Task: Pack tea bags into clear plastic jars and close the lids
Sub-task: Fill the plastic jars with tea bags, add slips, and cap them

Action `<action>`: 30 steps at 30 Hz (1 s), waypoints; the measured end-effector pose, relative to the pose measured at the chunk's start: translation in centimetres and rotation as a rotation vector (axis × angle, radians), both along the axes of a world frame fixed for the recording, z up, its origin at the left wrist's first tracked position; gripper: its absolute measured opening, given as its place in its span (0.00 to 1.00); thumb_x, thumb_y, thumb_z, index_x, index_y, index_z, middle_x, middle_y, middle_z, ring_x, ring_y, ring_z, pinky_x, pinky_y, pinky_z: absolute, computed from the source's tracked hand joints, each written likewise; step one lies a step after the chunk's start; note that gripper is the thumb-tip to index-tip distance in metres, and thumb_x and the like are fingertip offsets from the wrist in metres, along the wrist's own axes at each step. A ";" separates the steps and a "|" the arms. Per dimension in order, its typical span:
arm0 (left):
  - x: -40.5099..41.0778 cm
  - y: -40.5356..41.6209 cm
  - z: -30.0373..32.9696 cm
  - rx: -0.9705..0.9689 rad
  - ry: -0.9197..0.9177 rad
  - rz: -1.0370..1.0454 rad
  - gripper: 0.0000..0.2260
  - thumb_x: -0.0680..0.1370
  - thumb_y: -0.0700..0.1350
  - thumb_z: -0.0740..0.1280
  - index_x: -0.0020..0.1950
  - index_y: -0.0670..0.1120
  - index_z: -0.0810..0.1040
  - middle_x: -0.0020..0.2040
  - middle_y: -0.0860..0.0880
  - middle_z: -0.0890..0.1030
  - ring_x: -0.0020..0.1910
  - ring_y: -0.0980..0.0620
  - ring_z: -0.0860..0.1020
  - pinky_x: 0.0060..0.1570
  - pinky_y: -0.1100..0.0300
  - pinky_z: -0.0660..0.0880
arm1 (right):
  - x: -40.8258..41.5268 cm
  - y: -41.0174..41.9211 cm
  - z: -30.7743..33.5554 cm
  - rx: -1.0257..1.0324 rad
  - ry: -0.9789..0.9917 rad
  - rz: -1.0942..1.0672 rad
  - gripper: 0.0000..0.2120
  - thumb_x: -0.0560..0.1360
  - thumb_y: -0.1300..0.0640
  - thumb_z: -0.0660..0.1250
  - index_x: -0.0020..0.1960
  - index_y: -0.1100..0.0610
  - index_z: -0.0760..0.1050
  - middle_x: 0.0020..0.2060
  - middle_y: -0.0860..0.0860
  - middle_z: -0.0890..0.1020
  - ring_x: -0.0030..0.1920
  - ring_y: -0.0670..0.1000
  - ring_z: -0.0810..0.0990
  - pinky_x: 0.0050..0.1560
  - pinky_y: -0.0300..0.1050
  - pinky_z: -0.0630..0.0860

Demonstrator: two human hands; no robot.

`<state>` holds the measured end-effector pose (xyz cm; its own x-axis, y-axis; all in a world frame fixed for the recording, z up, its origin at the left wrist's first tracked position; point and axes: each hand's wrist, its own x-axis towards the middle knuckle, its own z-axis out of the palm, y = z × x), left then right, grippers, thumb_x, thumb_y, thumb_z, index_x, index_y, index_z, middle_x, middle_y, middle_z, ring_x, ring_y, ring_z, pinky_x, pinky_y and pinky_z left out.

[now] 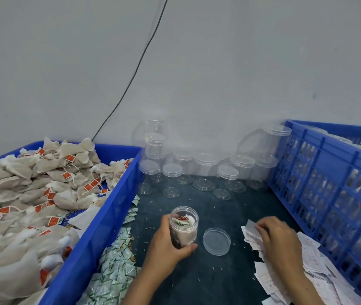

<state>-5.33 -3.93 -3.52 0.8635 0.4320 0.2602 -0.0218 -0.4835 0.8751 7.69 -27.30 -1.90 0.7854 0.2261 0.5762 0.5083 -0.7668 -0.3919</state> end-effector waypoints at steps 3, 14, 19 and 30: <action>-0.2 -0.2 0.2 0.026 -0.035 0.002 0.28 0.64 0.50 0.80 0.58 0.58 0.68 0.54 0.61 0.79 0.54 0.65 0.77 0.53 0.66 0.74 | -2.0 1.6 2.9 0.160 -0.210 0.145 0.06 0.69 0.61 0.74 0.38 0.53 0.78 0.38 0.43 0.78 0.38 0.48 0.75 0.37 0.41 0.70; -1.0 -0.5 0.9 0.163 -0.134 -0.006 0.28 0.63 0.49 0.77 0.61 0.55 0.71 0.53 0.59 0.79 0.51 0.60 0.77 0.52 0.59 0.75 | -6.1 9.1 6.0 -0.175 -0.398 0.711 0.08 0.62 0.61 0.77 0.34 0.52 0.80 0.33 0.41 0.81 0.35 0.46 0.79 0.36 0.40 0.74; -0.9 -0.5 1.0 0.259 -0.108 0.011 0.30 0.64 0.50 0.76 0.63 0.54 0.70 0.54 0.59 0.76 0.54 0.58 0.75 0.53 0.59 0.73 | -5.6 9.2 7.1 -0.536 -0.370 0.716 0.20 0.45 0.61 0.83 0.28 0.48 0.75 0.25 0.39 0.76 0.31 0.43 0.76 0.34 0.33 0.66; -1.0 -0.5 1.2 0.269 -0.111 0.028 0.29 0.64 0.51 0.76 0.64 0.54 0.70 0.55 0.58 0.77 0.54 0.57 0.76 0.53 0.58 0.74 | -5.6 8.8 7.9 -0.695 -0.090 0.686 0.24 0.70 0.69 0.58 0.56 0.47 0.78 0.57 0.39 0.77 0.58 0.47 0.69 0.54 0.40 0.58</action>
<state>-6.37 -4.45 -2.32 0.8124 0.3576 0.4607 -0.0936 -0.6997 0.7082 2.04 -18.53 5.96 0.3159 0.9289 0.1933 0.9359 -0.3386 0.0975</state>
